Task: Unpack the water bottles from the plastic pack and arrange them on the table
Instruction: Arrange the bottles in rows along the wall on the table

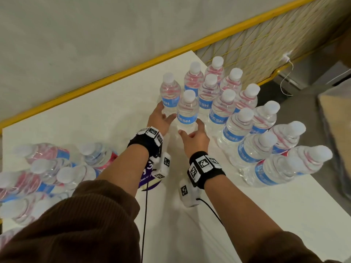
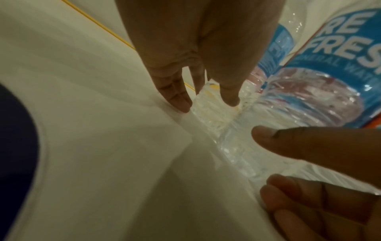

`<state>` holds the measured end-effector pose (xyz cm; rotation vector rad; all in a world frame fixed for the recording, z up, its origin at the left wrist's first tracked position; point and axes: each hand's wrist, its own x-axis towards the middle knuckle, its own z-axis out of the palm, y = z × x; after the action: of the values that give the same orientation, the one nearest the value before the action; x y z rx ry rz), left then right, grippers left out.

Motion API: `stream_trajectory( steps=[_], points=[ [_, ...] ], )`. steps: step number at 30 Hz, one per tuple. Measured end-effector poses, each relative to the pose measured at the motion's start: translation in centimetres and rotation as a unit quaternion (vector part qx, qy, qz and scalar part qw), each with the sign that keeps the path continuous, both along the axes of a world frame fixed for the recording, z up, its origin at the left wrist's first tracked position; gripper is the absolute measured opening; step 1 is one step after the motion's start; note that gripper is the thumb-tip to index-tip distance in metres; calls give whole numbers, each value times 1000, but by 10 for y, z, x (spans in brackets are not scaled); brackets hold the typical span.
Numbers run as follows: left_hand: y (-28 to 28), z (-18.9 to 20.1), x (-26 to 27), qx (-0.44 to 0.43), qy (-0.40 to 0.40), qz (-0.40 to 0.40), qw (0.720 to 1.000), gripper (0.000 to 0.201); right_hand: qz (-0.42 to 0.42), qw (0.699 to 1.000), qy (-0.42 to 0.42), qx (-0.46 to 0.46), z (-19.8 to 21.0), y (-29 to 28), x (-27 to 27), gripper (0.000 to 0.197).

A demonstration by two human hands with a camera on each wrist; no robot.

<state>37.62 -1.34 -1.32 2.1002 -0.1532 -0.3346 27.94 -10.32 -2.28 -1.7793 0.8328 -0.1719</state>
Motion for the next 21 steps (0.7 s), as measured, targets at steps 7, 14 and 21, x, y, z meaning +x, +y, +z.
stream_trajectory(
  steps=[7,14,21],
  points=[
    [-1,-4,4,38,-8,-24,999,55,-24,1000,-3,15,1,4,2,65],
    [-7,-5,7,78,-31,-40,996,52,-42,999,-30,8,-2,6,0,57],
    [-11,-7,7,74,-23,-42,996,53,-63,998,-27,13,-4,6,1,62]
  ],
)
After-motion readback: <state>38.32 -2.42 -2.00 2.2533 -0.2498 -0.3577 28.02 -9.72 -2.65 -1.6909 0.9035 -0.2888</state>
